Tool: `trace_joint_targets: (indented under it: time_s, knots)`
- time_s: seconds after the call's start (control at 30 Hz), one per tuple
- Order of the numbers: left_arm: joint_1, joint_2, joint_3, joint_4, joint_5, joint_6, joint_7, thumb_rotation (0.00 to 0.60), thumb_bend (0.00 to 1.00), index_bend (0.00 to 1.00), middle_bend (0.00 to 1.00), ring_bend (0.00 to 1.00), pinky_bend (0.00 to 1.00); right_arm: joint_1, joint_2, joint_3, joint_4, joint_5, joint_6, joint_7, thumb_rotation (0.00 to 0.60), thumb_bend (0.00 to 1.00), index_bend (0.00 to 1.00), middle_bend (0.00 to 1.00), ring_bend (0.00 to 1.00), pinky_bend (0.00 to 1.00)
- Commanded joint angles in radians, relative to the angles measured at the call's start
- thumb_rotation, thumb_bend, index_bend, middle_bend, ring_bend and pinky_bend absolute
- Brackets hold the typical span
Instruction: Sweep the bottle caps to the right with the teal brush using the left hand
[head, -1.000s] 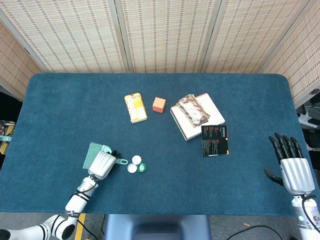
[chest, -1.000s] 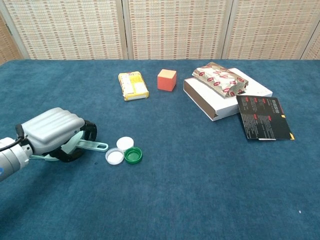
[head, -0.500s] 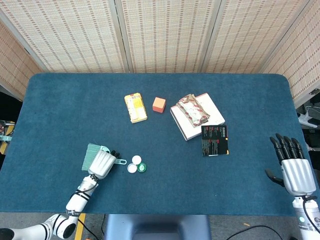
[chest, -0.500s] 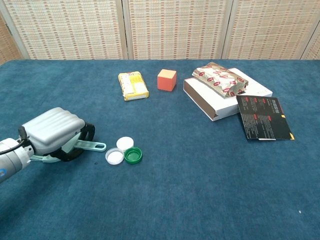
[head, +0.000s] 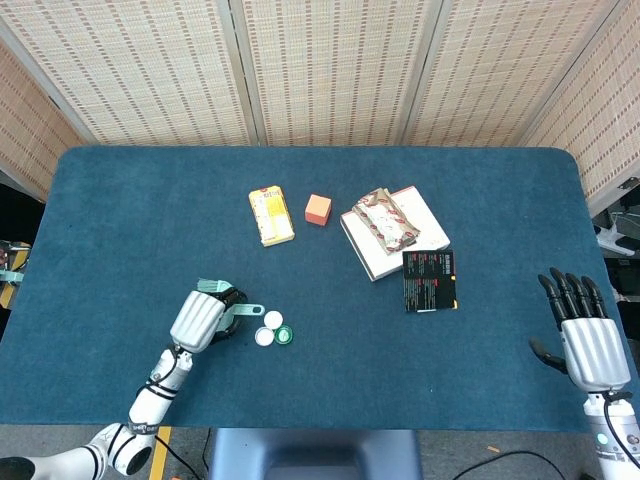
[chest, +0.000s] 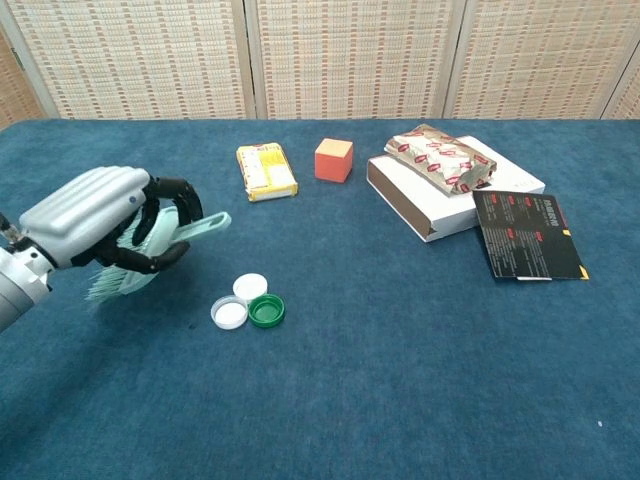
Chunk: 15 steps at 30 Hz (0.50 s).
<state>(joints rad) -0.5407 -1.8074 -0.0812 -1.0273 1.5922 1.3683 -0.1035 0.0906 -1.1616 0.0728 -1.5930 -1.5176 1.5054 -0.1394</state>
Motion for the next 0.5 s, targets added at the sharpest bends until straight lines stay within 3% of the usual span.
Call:
trace_joint_targets:
  time_s: [0.03, 0.17, 0.5]
  knots:
    - [-0.018, 0.0, -0.03, 0.047, 0.04, 0.108, -0.52, 0.6, 0.77, 0.74, 0.88, 0.71, 0.85, 0.0, 0.0, -0.001, -0.002, 0.0, -0.001, -0.002, 0.6, 0.15, 0.0, 0.0, 0.0, 0.0]
    - [-0.023, -0.02, -0.023, 0.094, 0.026, 0.087, -0.679, 0.6, 0.77, 0.74, 0.88, 0.7, 0.84, -0.001, 0.0, -0.002, -0.004, 0.001, -0.001, -0.007, 0.6, 0.15, 0.0, 0.0, 0.0, 0.0]
    - [-0.049, -0.13, 0.019, 0.27, 0.041, 0.043, -0.775, 0.6, 0.77, 0.74, 0.88, 0.7, 0.84, -0.011, 0.008, -0.007, -0.011, -0.008, 0.012, -0.002, 0.6, 0.15, 0.0, 0.0, 0.0, 0.0]
